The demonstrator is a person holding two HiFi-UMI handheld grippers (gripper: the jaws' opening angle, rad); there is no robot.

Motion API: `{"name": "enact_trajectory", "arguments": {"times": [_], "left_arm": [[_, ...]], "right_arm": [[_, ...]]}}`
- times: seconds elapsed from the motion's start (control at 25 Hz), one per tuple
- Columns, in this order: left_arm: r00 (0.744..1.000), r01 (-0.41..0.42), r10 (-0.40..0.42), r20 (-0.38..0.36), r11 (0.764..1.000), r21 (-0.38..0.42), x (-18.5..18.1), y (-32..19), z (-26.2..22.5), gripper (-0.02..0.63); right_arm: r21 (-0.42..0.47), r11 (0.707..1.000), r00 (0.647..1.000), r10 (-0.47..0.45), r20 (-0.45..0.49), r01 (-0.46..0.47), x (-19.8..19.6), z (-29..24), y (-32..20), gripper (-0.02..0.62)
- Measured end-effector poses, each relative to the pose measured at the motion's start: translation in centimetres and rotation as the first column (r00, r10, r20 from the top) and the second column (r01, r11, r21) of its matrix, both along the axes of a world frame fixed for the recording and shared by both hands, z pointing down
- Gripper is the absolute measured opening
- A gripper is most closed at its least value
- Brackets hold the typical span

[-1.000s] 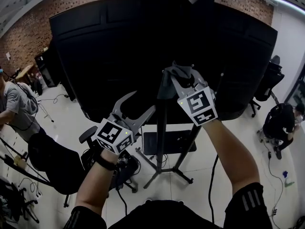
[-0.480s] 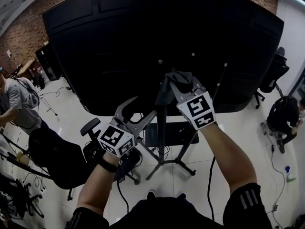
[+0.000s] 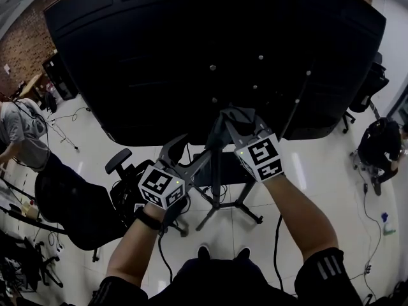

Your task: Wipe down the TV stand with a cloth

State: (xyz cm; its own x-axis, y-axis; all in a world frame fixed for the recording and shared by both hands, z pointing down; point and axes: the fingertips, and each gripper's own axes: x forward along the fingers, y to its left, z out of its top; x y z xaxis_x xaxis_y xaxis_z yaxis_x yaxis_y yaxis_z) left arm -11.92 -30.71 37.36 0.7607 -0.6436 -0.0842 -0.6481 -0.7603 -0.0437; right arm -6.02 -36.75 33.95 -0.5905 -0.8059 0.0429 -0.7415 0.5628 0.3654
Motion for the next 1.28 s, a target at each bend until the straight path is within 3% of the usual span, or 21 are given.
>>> {"name": "enact_trajectory", "arguments": {"times": [0.68, 1.0, 1.28], "left_arm": [[0.996, 0.014, 0.006, 0.088, 0.974, -0.224, -0.1, -1.8, 13.8, 0.307], [0.992, 0.027, 0.015, 0.123, 0.943, -0.333, 0.2, -1.9, 20.8, 0.307], [0.987, 0.045, 0.025, 0.159, 0.906, -0.42, 0.1, -2.2, 27.4, 0.307]], "right_arm": [[-0.203, 0.979, 0.999, 0.021, 0.027, -0.015, -0.2, 13.5, 0.4, 0.029], [-0.322, 0.947, 1.0, -0.002, 0.02, 0.009, -0.6, 21.2, 1.2, 0.029], [-0.445, 0.896, 1.0, -0.012, 0.002, 0.011, -1.2, 29.4, 2.0, 0.031]]}}
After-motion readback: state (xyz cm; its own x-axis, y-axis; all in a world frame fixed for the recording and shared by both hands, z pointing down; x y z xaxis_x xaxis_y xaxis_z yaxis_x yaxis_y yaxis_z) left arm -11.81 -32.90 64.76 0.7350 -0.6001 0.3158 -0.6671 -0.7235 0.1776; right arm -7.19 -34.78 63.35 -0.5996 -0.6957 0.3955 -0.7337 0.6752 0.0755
